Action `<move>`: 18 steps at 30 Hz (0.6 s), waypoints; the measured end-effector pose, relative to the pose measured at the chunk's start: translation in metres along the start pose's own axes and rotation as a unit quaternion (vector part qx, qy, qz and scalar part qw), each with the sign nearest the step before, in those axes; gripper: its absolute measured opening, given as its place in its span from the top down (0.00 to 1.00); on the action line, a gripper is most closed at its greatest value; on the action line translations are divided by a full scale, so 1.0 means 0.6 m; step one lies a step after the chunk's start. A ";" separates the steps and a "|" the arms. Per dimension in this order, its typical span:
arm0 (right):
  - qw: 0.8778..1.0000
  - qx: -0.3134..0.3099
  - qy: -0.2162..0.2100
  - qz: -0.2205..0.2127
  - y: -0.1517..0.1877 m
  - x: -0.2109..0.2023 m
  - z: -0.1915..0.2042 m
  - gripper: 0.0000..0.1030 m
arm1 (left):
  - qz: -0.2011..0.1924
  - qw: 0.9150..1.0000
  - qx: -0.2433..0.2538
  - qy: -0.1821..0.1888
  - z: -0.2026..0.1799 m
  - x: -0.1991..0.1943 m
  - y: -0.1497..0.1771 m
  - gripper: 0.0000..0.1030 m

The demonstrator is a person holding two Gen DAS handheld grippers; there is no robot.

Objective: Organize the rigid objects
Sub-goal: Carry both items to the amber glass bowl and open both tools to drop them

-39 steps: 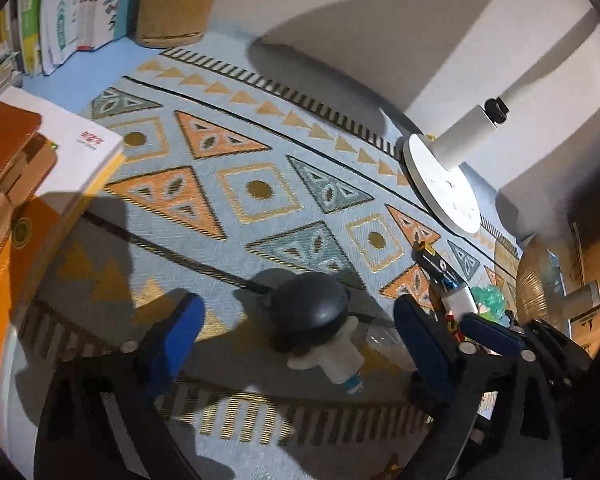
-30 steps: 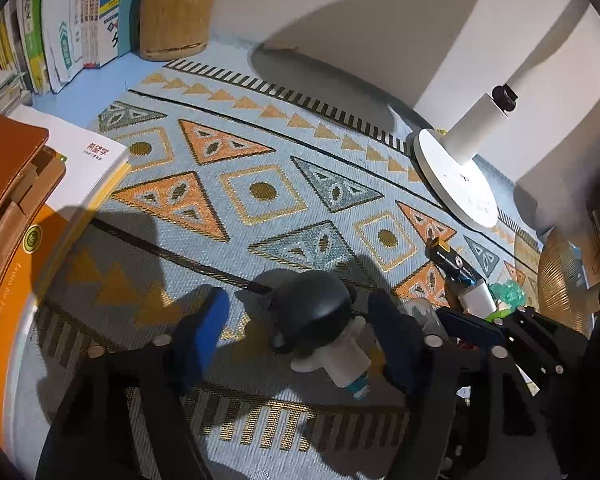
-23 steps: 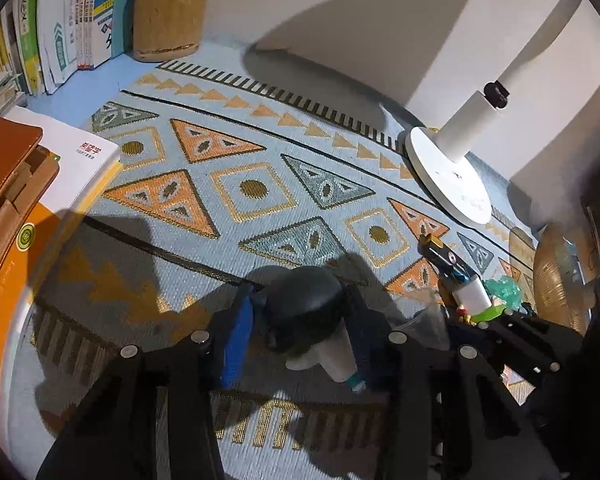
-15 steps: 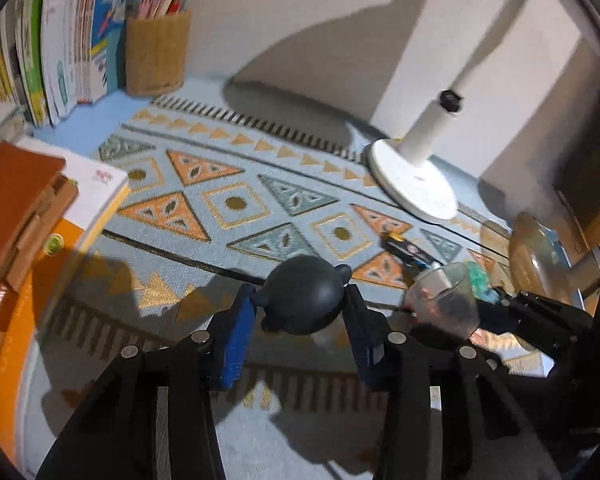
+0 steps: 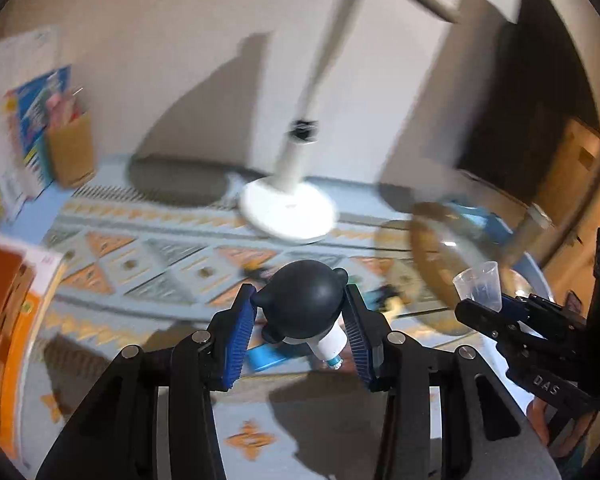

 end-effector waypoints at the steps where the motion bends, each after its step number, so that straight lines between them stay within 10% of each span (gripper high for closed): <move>1: 1.000 0.010 0.015 -0.008 -0.003 -0.016 -0.024 0.67 | -0.002 1.000 0.008 0.009 -0.021 0.003 -0.005 0.61; 10: 0.985 0.103 0.137 -0.012 0.013 -0.075 -0.254 0.67 | 0.009 0.994 0.072 0.082 -0.221 0.097 -0.007 0.61; 18: 0.972 0.137 0.187 0.050 0.072 -0.047 -0.328 0.67 | 0.043 0.987 0.079 0.134 -0.311 0.178 0.036 0.61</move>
Point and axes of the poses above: each gripper's, at about its wrist camera, not at the fingertips, and x roughly the way its jaws point, z to its left, y to its underside, the point moved 4 cm from there along x, roughly the way its jaws point, and after that the axes turned 14 degrees about -z, right-handed, at the moved point
